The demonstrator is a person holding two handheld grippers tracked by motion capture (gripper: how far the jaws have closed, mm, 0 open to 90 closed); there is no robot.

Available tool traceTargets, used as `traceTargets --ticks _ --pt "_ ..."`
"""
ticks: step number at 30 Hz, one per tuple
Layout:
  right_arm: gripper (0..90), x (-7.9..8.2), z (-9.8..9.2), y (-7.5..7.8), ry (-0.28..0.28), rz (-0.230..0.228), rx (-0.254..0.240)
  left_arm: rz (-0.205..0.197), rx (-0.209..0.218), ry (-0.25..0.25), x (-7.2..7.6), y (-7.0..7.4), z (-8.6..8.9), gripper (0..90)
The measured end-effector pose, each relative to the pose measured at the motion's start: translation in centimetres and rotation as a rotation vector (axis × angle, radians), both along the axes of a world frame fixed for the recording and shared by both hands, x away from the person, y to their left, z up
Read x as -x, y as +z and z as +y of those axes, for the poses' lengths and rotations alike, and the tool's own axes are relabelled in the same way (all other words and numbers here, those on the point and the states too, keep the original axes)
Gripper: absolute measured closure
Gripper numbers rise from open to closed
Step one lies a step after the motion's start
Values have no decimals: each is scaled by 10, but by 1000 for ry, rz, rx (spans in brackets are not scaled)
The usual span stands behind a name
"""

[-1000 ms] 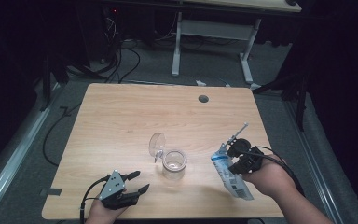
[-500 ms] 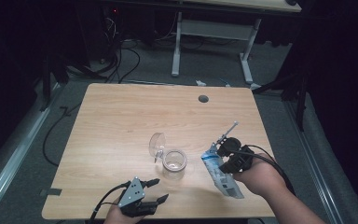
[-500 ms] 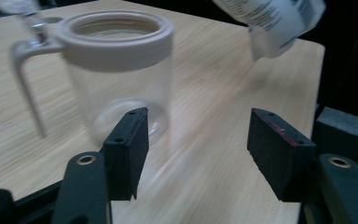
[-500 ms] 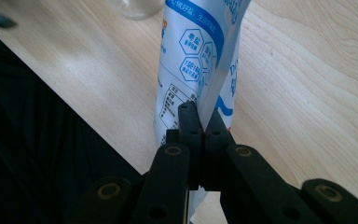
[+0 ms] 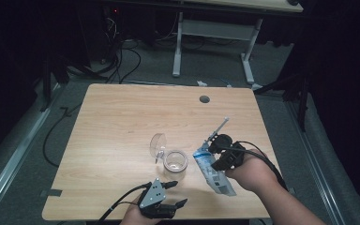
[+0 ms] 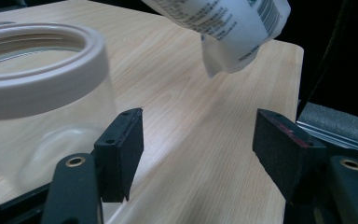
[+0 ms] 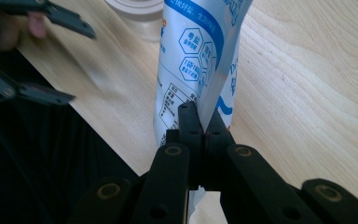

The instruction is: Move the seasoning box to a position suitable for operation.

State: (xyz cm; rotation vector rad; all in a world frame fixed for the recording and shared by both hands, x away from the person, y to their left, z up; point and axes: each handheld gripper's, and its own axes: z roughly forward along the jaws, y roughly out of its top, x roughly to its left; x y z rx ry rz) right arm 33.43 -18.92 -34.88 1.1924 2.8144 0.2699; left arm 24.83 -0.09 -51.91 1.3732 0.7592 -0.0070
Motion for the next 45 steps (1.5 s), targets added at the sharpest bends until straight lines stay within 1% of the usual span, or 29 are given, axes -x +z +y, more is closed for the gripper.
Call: traceTargets --ticks 1,3,4,7,11,13,15,16,18,20,21,23,25,27,29,31,33,34,36,40,45 --pt "898 0 1 0 10 -2 0 0 -3 -2 0 0 -3 340" --pt "898 0 3 1 1 4 -2 0 3 -6 0 0 -8 340" --pt "898 0 3 1 11 0 3 1 5 -7 1 0 -10 340" --pt "898 2 5 0 21 5 8 -10 3 -9 1 -1 -16 340" --pt "898 4 9 0 26 7 9 -20 6 -5 2 0 -19 340" --pt "898 5 11 1 34 6 5 -22 19 -2 3 2 -20 340" --pt "898 7 14 2 32 6 4 -33 15 -3 3 2 -21 339" --pt "898 7 15 3 34 4 1 -34 21 -3 4 3 -23 336" --pt "898 8 17 4 40 3 -3 -41 13 -8 4 4 -26 327" --pt "898 9 20 6 42 2 -3 -32 3 -22 4 4 -30 326" --pt "898 9 22 7 41 1 -4 -37 -2 -24 5 3 -33 321" --pt "898 9 24 8 50 1 -9 -52 -17 -22 4 0 -40 309" --pt "898 9 26 8 52 2 -11 -49 -29 -20 1 -3 -46 294" --pt "898 9 28 9 58 1 -18 -44 -31 -11 -2 -5 -52 282" --pt "898 10 30 10 57 3 -20 -37 -19 -8 -3 -5 -55 278" --pt "898 10 31 10 62 4 -23 -41 -14 -8 -3 -5 -58 279" --pt "898 10 33 10 58 6 -23 -41 -8 -15 -3 -5 -60 292" --pt "898 10 34 10 70 3 -23 -42 -4 -17 -3 -4 -61 300" --pt "898 10 35 10 71 1 -31 -53 2 -20 -1 -3 -62 312" --pt "898 10 36 10 73 2 -37 -82 -6 -6 0 -2 -62 372" --pt "897 9 37 8 81 6 -37 -99 -29 14 2 -3 -63 420"
